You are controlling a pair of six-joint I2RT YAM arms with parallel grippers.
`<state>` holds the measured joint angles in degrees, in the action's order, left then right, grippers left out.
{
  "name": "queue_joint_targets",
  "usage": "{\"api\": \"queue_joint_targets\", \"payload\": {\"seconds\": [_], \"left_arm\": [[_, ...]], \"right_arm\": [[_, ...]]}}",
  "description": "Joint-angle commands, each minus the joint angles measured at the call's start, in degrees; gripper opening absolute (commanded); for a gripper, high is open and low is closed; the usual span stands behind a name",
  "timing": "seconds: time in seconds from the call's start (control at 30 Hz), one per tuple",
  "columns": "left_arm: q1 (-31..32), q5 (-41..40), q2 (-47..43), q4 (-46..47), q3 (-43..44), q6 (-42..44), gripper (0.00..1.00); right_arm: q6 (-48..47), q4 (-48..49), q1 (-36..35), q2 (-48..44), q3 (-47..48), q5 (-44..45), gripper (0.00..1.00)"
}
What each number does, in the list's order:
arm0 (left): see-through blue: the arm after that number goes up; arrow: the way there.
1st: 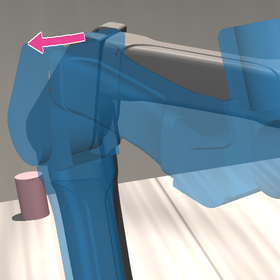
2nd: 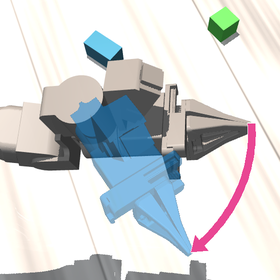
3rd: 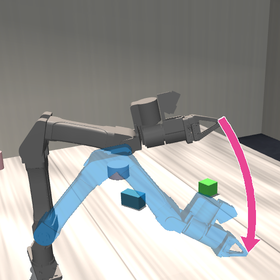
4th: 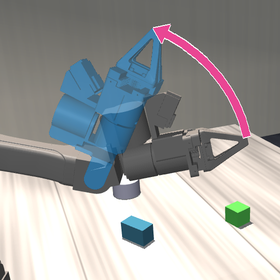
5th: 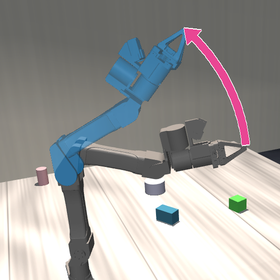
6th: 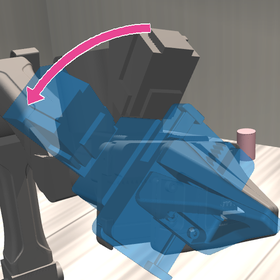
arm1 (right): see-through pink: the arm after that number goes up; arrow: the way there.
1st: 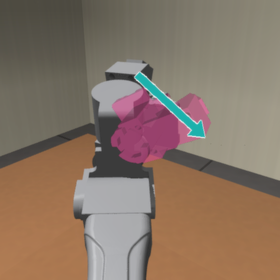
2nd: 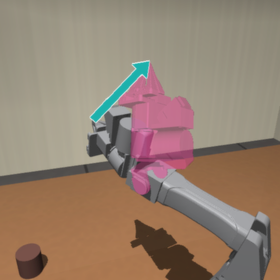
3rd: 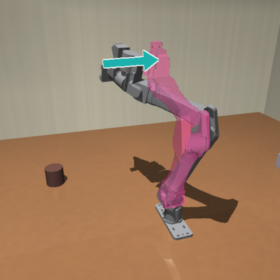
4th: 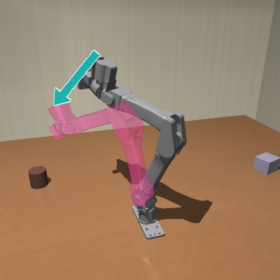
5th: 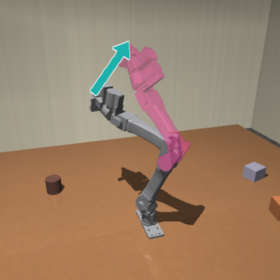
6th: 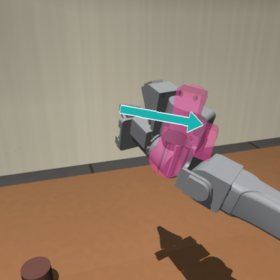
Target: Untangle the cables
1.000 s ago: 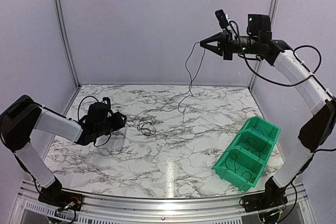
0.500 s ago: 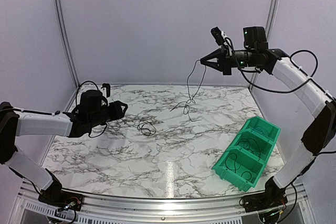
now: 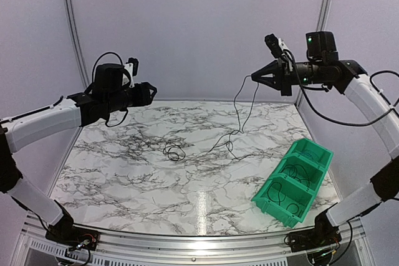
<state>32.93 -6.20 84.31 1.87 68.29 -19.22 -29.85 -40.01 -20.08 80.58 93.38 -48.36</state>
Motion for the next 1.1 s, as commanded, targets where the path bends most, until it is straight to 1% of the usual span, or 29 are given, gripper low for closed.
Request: {"api": "queue_joint_targets", "payload": {"seconds": [0.0, 0.1, 0.23, 0.4, 0.6, 0.7, 0.83, 0.97, 1.07], "left_arm": [[-0.28, -4.83, 3.27, -5.75, 0.65, 9.56, 0.6], [-0.79, -7.54, 3.74, -4.76, -1.16, 12.5, 0.61], [-1.56, -9.12, 3.26, -3.31, -4.47, 13.14, 0.62], [-1.73, -8.85, 3.31, -2.4, -5.22, 13.36, 0.62], [-1.73, -8.88, 3.17, -2.4, -5.27, 13.47, 0.62], [-1.73, -8.97, 3.06, -2.4, -5.19, 13.64, 0.62], [-1.73, -8.54, 3.19, -2.4, -5.1, 13.52, 0.62], [-1.73, -7.61, 3.51, -2.42, -5.01, 13.27, 0.62], [-1.73, -7.06, 3.4, -2.4, -5.01, 12.97, 0.62]], "right_arm": [[-4.11, -5.12, -0.21, -6.31, -2.26, 1.25, 0.0], [-6.79, -7.4, -0.23, -10.58, -4.97, 2.8, 0.0], [-9.79, -10.72, -0.18, -15.26, -7.14, 6.08, 0.0], [-16.7, -18.59, 0.56, -19.13, -8.28, 9.26, 0.0], [-22.41, -28.91, 0.6, -22.23, -8.3, 16.65, 0.0], [-23.59, -32.64, 0.59, -24.04, -7.75, 21.06, 0.0], [-24.27, -35.05, 0.58, -26.56, -7.62, 27.13, 0.0], [-24.6, -38.55, 0.57, -27.67, -6.59, 30.4, 0.0], [-24.4, -38.76, 0.56, -29.49, -7.4, 32.82, 0.0]]}}
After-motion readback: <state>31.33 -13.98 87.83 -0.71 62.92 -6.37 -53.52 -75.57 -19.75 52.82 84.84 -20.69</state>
